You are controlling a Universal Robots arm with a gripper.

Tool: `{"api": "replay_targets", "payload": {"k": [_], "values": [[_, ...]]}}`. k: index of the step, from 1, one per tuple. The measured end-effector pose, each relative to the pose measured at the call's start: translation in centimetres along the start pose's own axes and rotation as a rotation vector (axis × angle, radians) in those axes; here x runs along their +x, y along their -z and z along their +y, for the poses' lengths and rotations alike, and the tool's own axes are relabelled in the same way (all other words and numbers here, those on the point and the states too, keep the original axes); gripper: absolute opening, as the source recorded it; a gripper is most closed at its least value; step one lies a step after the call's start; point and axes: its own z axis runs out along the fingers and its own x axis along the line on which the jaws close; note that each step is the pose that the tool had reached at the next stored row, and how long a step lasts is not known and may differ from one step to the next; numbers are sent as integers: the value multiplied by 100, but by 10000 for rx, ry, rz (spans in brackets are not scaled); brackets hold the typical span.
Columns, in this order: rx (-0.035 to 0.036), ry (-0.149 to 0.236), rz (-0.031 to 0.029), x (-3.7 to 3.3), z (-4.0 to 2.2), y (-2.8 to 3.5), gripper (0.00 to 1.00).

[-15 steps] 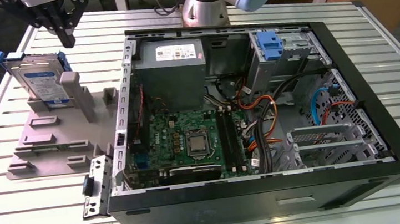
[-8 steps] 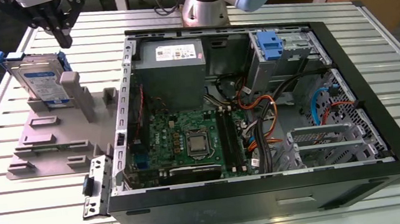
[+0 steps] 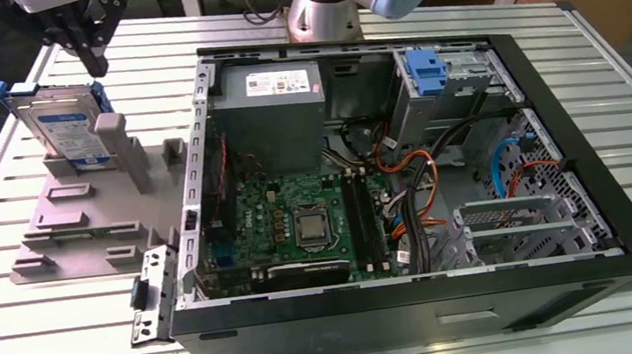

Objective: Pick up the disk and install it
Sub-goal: 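Reach for the disk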

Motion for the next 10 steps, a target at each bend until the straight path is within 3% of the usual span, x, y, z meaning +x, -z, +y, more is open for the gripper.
{"api": "replay_targets", "payload": {"k": [10], "values": [[0, 0, 0, 73, 2, -10, 11]]}}
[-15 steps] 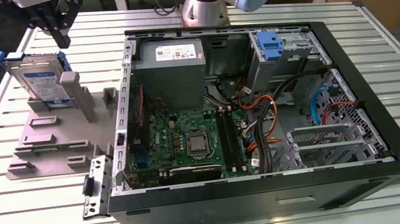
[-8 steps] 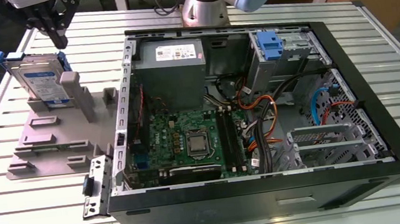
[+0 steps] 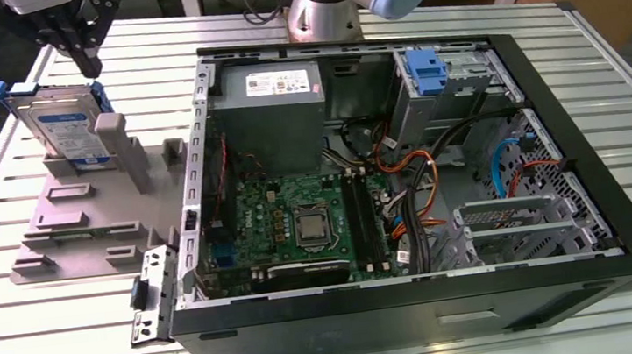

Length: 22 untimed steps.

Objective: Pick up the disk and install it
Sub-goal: 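Reach for the disk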

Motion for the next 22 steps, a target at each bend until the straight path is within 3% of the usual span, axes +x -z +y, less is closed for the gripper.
{"api": "replay_targets", "payload": {"k": [22], "values": [[0, 0, 0, 168, -10, -23, 11]]}}
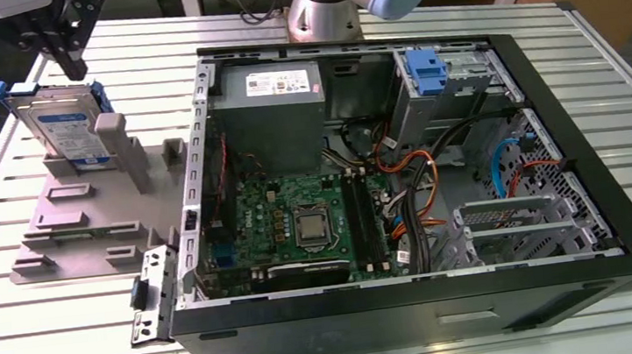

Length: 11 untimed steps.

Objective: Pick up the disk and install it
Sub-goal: 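Reach for the disk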

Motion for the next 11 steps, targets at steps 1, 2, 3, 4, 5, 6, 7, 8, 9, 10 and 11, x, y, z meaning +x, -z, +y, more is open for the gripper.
{"api": "replay_targets", "payload": {"k": [1, 2, 3, 4, 5, 6, 7, 8, 9, 10, 11], "values": [[0, 0, 0, 8, -1, -1, 11], [0, 0, 0, 16, -1, -2, 11], [0, 0, 0, 24, -2, -3, 11], [0, 0, 0, 31, -2, -4, 11], [0, 0, 0, 40, -3, -5, 11], [0, 0, 0, 48, -3, -6, 11], [0, 0, 1, 55, -3, -7, 11], [1, 0, 1, 62, -4, -7, 11], [1, 0, 1, 69, -4, -8, 11], [0, 0, 0, 77, -5, -9, 11], [0, 0, 1, 84, -5, -10, 11]]}}
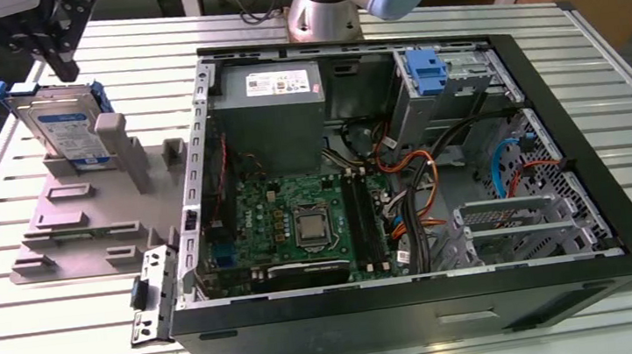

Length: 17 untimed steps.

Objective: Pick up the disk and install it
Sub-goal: 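Reach for the disk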

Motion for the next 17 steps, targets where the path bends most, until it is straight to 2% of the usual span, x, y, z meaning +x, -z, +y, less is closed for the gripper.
{"api": "replay_targets", "payload": {"k": [5, 12, 17], "values": [[0, 22, 1, 22, -1, -5, 11], [-6, 366, 16, 59, 6, -11, 11], [-7, 419, 18, 139, 42, -16, 11]]}}
